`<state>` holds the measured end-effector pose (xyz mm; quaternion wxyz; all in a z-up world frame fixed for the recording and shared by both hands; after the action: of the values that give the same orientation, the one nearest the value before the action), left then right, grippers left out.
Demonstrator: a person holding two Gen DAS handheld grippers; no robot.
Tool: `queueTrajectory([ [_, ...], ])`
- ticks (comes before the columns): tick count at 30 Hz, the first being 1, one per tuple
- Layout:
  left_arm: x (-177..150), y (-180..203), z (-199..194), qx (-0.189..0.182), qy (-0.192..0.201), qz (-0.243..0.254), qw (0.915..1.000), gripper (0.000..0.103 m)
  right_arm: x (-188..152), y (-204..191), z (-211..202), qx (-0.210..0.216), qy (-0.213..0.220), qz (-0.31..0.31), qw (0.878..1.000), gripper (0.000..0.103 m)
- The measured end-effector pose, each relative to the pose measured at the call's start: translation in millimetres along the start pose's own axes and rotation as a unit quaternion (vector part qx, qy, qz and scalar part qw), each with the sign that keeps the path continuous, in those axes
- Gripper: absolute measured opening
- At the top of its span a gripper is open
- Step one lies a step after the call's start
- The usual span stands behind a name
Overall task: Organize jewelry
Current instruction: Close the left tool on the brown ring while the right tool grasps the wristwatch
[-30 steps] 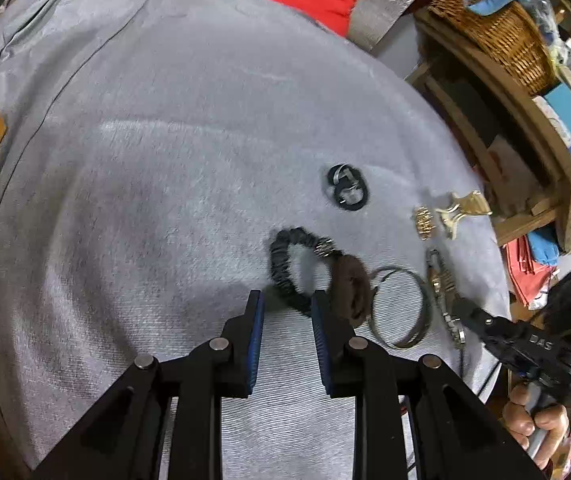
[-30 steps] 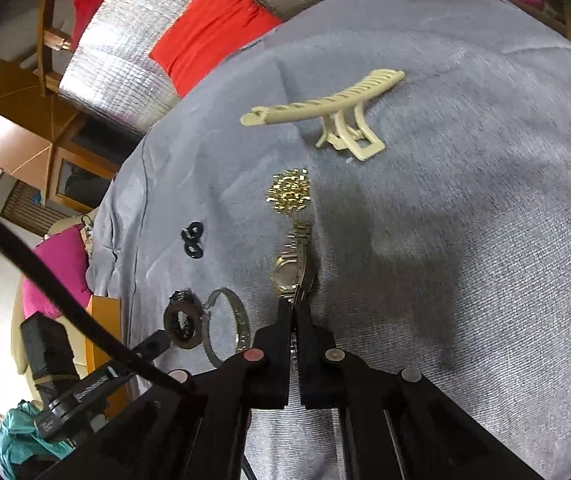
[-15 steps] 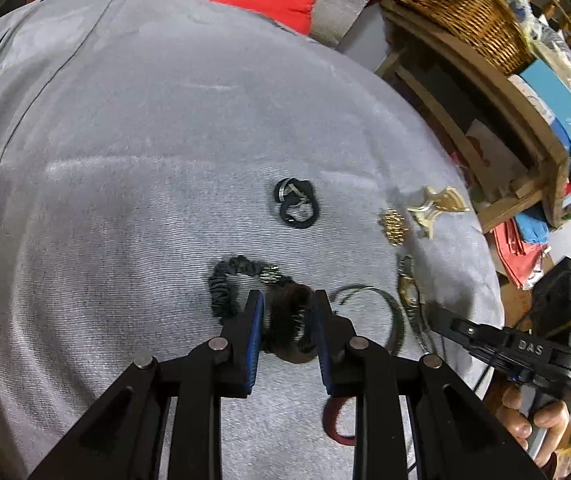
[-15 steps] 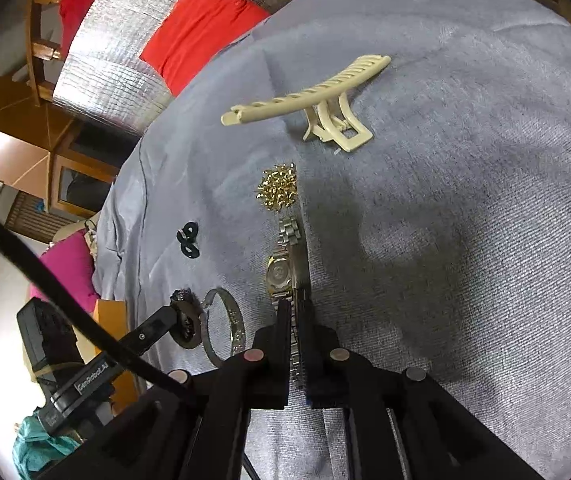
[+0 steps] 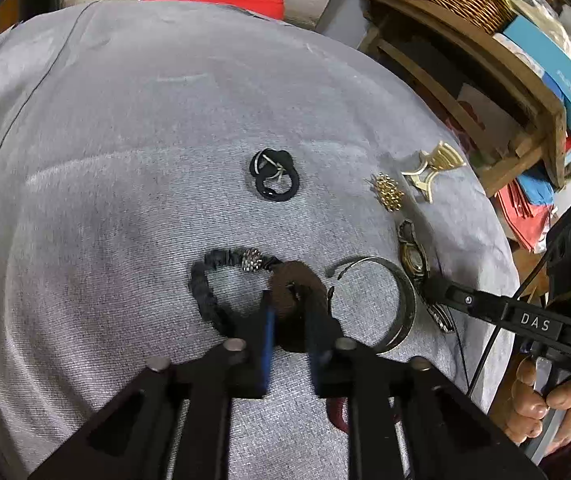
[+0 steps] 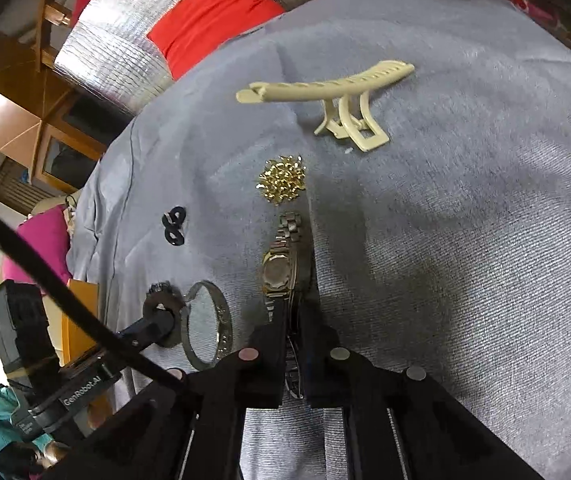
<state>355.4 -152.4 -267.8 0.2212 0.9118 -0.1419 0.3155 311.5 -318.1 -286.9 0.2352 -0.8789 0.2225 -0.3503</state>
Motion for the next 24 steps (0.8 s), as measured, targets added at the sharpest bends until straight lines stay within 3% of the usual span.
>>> queueTrajectory([
  [10,15,2,-37,-0.021,0.056,0.013,0.9981,0.010,13,-30,-22,0.067,0.050,-0.010,0.996,0.003],
  [15,19,-6,-57,-0.016,0.078,0.008,0.9968,0.010,23,-53,-40,0.115,0.092,-0.016,0.989,0.001],
  [18,20,-12,-66,-0.007,0.088,0.009,0.9960,0.010,26,-60,-47,0.102,0.107,-0.029,0.989,0.001],
  [22,17,-19,-69,-0.002,0.085,0.002,0.9964,0.010,22,-44,-38,0.076,0.075,0.010,0.994,0.005],
  [24,16,-20,-70,-0.001,0.083,0.001,0.9965,0.010,19,-33,-31,0.068,0.053,0.027,0.996,0.016],
])
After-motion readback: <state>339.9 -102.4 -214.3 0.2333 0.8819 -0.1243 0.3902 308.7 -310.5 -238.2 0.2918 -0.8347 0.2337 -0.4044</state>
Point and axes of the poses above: each gripper's, at about its wrist camera, not at the fingertips, and z roughly the way its jaws point, y to its right, x to its top, the point moved 8 cm from there along z, roughly the way its jaws point, and after that the axes turned 13 degrees about y, right-handed, at the moved point
